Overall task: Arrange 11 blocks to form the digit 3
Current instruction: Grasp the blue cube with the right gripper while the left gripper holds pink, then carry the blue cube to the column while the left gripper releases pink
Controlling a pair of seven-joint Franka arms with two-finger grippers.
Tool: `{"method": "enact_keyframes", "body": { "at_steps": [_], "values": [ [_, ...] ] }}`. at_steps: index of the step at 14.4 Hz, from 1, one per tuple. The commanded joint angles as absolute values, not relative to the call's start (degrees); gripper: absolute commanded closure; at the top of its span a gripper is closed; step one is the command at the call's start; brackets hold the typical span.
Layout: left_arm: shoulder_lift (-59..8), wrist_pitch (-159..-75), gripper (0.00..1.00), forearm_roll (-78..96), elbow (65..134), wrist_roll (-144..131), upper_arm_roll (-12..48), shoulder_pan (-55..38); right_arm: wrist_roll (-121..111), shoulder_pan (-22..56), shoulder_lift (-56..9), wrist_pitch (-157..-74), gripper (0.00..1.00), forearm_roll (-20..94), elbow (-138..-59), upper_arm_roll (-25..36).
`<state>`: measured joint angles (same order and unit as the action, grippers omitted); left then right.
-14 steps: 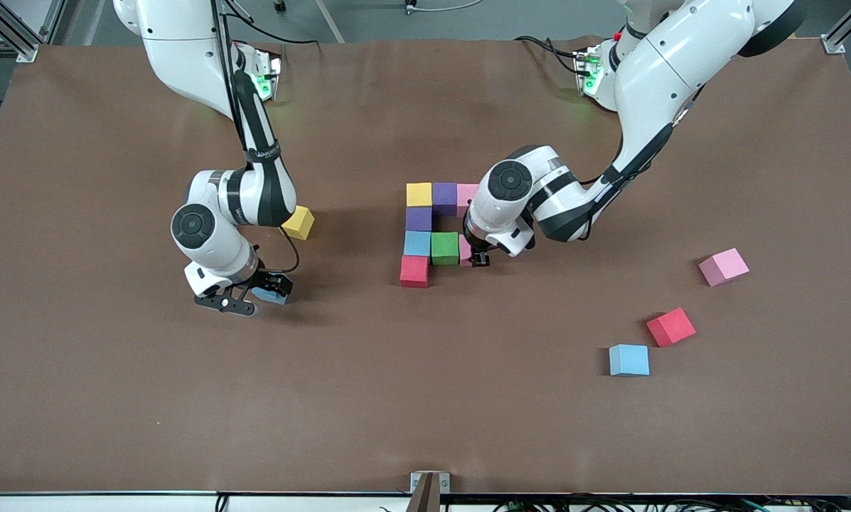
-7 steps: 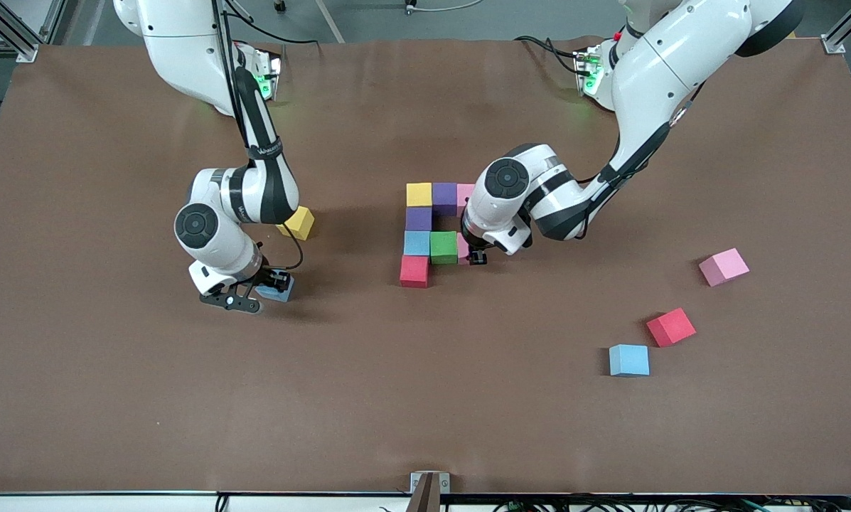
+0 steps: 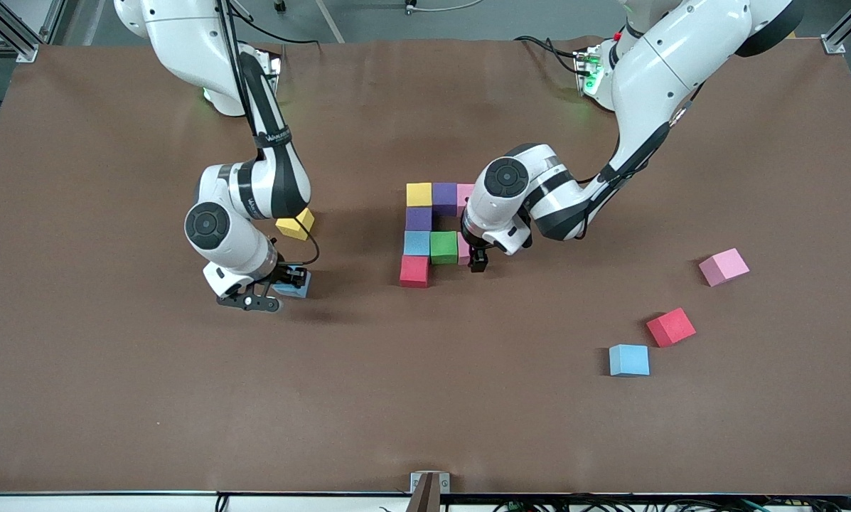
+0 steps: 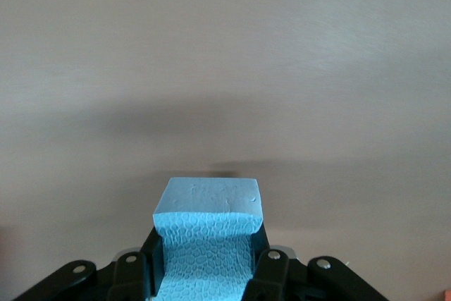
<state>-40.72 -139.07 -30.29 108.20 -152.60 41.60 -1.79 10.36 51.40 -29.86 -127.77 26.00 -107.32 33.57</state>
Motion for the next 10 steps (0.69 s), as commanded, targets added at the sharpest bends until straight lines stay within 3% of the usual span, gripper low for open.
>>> {"method": "enact_keyframes", "body": {
  "at_steps": [1,7,10],
  "values": [
    [-39.7,-139.0,0.00,-31.6,108.0,-152.9,41.7,-1.8,9.8,51.4,-30.4,-119.5,1.00,27.3,-97.8,33.4],
    [-33.8,-135.1,0.00,-31.6,107.4,-152.4,44.3,-0.4,13.0,52.7,-39.3,-114.4,1.00,27.6,-83.4,32.5],
    [-31.7,-131.6,0.00,-31.5,106.1,-147.5,45.0,2.0,18.4,49.5,-44.0,-113.7,1.00,27.4,-74.4,26.7]
  ]
}}
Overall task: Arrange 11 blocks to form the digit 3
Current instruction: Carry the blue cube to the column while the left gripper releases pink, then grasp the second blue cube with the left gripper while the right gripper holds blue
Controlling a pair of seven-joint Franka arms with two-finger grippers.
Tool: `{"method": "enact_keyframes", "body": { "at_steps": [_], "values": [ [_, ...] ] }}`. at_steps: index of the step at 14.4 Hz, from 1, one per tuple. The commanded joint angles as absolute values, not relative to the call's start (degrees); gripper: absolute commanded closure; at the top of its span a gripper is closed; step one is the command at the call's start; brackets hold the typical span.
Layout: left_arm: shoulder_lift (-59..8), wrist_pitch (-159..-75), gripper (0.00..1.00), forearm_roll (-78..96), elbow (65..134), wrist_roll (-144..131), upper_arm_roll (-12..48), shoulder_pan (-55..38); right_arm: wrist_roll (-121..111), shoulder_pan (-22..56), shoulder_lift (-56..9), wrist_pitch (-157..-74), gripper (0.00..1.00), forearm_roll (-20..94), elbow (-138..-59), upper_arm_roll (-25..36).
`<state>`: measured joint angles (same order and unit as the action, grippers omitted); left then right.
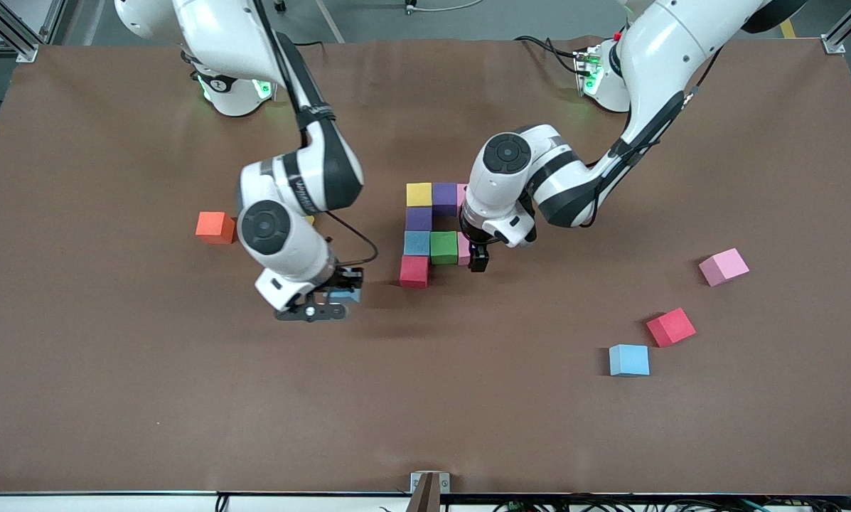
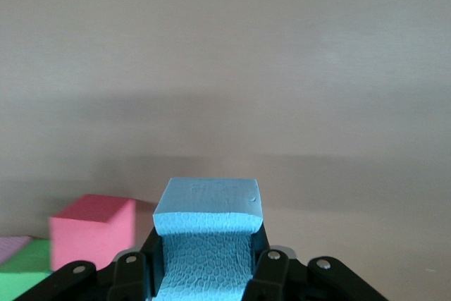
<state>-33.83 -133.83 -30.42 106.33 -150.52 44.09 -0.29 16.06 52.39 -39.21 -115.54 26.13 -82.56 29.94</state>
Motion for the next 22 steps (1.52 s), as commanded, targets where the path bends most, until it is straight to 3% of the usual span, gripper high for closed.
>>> {"method": "enact_keyframes", "body": {
  "at_steps": [1,7,12,22],
  "values": [
    [-31.6,-131.1,0.00,-31.5,105.1,-145.4,45.3,3.0,18.6,48.7,-45.9,-113.8,1.00,27.2,-71.5,25.1],
    [-32.2,-128.1,0.00,-29.1,100.5,-123.4,45.3,10.7,20.7,47.6,-54.7,-114.3,1.00,27.2,-60.7,24.5],
    [-35.4,-127.5,0.00,-29.0,97.2,-106.9,44.9,15.6,23.5,47.5,-59.4,-114.9,1.00,27.2,-56.2,24.4],
    [-42.8,-127.1,0.00,-28.8,89.1,-75.4,38.8,17.0,30.2,49.9,-61.0,-114.7,1.00,26.9,-56.2,23.6]
  ]
}}
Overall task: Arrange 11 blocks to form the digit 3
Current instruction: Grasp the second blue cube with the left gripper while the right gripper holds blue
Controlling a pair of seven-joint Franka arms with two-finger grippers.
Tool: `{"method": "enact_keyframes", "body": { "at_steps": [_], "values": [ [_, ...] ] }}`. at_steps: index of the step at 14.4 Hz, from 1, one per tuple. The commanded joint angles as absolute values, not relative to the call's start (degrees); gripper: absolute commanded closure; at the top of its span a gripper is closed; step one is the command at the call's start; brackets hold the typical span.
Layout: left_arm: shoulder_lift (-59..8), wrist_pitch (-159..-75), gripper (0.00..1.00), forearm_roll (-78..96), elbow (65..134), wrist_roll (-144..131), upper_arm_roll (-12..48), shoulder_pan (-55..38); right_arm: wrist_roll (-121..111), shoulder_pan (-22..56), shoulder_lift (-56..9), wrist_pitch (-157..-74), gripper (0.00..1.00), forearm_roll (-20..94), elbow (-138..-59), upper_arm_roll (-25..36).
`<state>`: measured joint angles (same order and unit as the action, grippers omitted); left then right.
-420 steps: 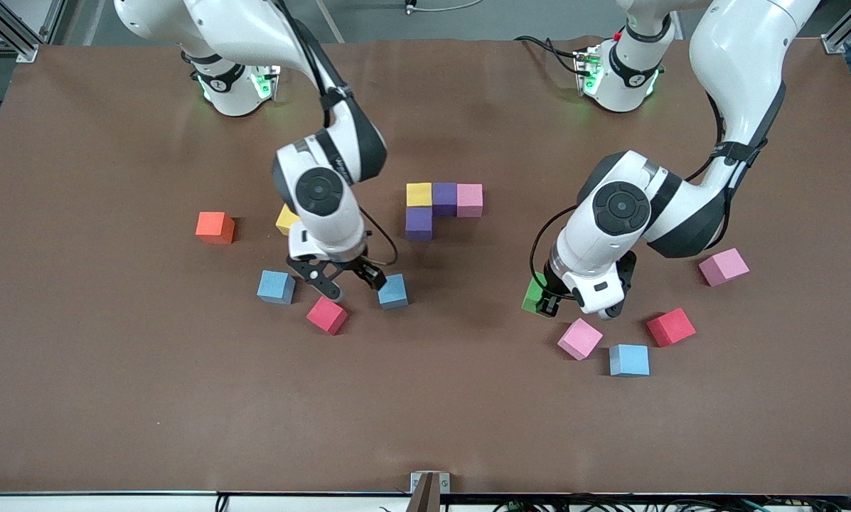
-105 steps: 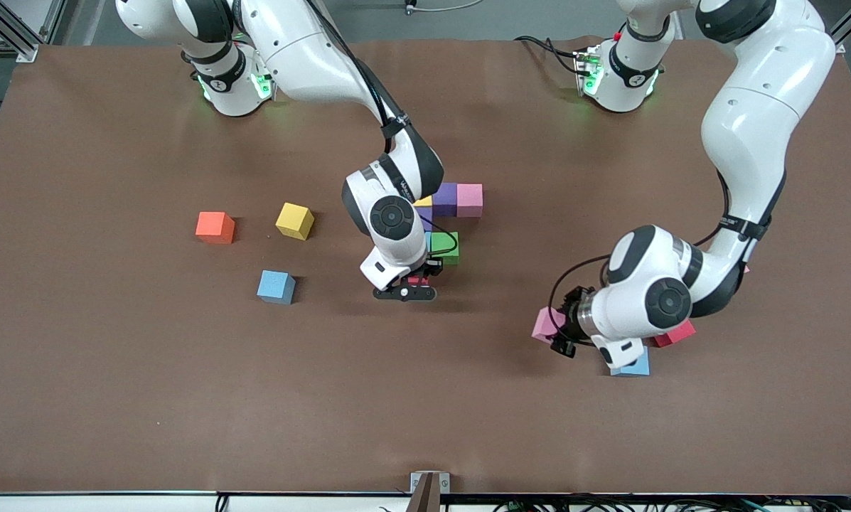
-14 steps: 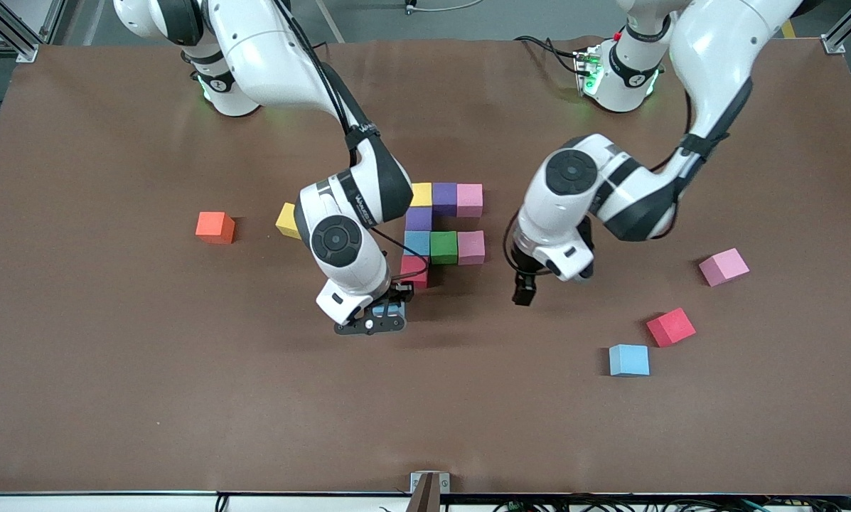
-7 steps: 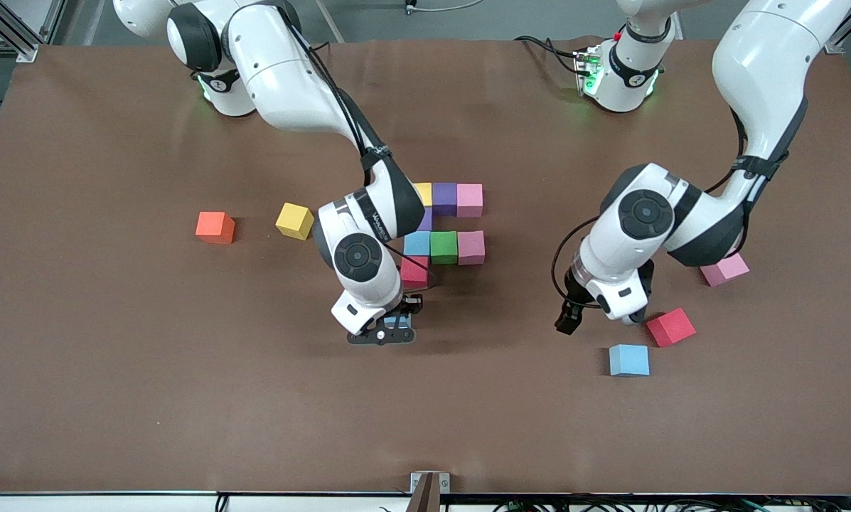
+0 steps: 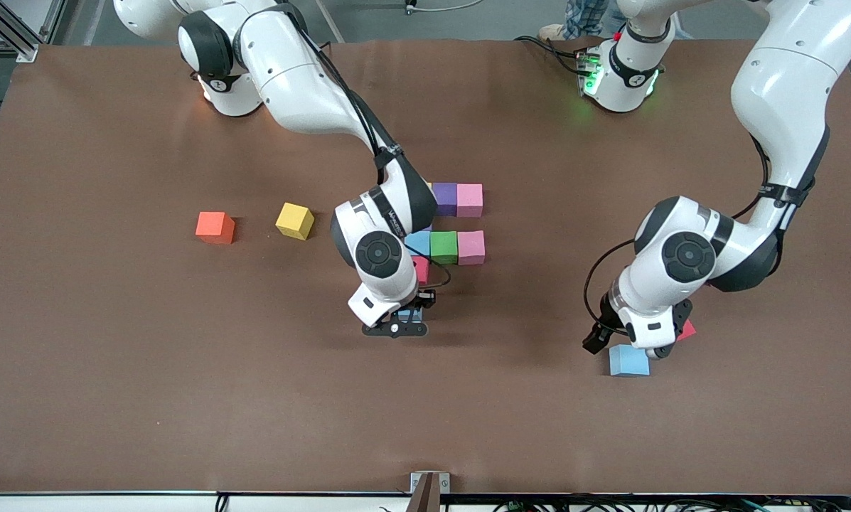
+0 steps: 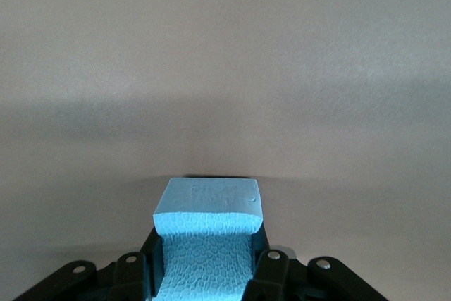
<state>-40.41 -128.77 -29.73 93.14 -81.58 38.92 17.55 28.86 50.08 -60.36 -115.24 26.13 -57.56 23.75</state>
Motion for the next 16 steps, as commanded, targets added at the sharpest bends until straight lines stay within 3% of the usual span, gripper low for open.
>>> {"method": "enact_keyframes", "body": {
  "at_steps": [1,5,16],
  "values": [
    [-44.1,-125.5,0.00,-28.7,86.9,-71.0,37.8,16.5,30.6,50.0,-61.0,-114.7,1.00,26.9,-56.4,23.6],
    [-48.5,-117.5,0.00,-28.7,78.8,-50.2,37.1,16.1,31.0,50.4,-61.1,-114.7,1.00,26.6,-57.0,23.6],
    [-57.1,-119.6,0.01,-28.7,67.9,-20.4,33.6,14.9,33.3,51.8,-61.0,-114.7,1.00,24.3,-58.4,23.6]
  ]
}}
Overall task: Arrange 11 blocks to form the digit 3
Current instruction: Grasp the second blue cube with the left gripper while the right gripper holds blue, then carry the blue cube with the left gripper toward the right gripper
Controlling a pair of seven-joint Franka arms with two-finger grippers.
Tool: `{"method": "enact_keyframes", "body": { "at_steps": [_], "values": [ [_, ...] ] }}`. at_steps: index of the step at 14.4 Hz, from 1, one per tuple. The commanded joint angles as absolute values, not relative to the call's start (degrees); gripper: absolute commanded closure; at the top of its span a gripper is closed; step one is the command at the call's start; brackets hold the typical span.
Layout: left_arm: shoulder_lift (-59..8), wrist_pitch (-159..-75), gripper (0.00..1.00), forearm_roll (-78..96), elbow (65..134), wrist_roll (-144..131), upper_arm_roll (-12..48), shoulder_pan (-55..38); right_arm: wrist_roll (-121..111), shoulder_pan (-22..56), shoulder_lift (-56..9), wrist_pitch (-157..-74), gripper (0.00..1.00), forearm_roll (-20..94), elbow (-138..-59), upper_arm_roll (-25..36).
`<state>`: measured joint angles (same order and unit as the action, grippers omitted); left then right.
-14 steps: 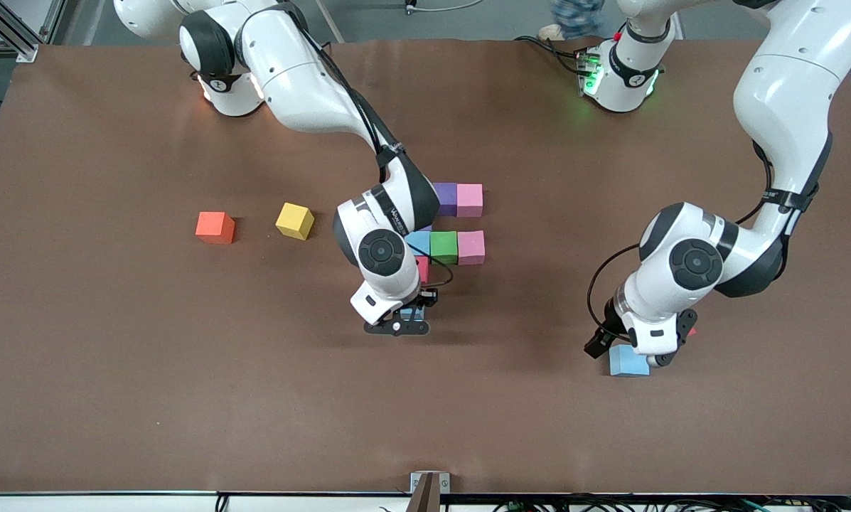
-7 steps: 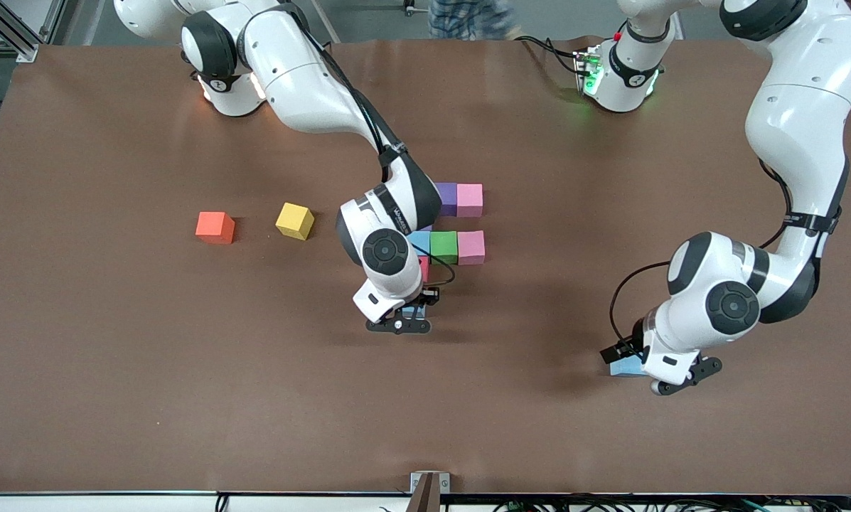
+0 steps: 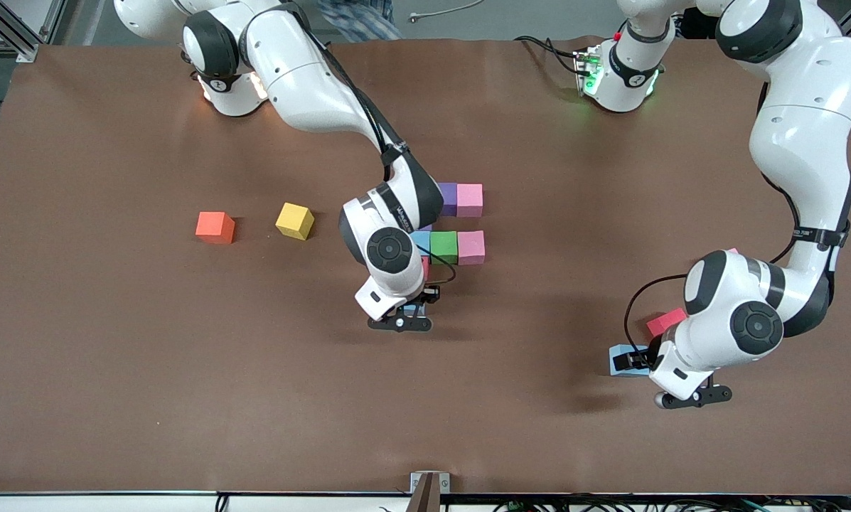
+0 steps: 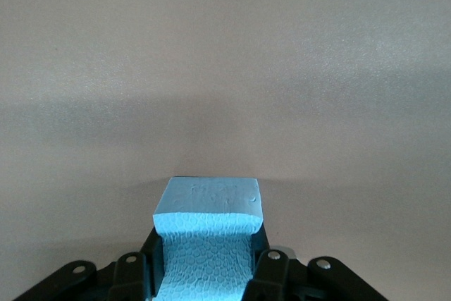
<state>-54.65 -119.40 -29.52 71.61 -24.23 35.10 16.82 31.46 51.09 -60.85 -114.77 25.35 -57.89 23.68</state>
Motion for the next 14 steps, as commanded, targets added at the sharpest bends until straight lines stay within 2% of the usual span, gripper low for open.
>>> {"method": "enact_keyframes", "body": {
  "at_steps": [1,3,8,12,14],
  "values": [
    [-57.3,-120.9,0.01,-28.7,67.8,-18.9,31.8,13.8,33.4,51.9,-61.0,-114.8,1.00,24.3,-58.4,23.6],
    [-57.4,-122.7,0.01,-28.7,67.8,-17.5,29.5,12.5,34.1,52.2,-61.0,-114.7,1.00,24.3,-58.4,23.6],
    [-58.5,-123.4,0.04,-27.2,67.3,-17.5,29.4,12.4,35.2,52.7,-61.0,-114.8,1.00,24.3,-58.4,23.6],
    [-58.4,-122.9,0.12,-22.0,68.2,-17.8,29.2,12.4,32.6,51.9,-61.0,-114.8,1.00,23.8,-58.4,23.6],
    [-58.4,-122.6,0.23,-22.0,68.3,-17.8,29.1,12.4,31.4,51.6,-61.0,-114.9,1.00,23.7,-58.4,23.6]
  ]
}}
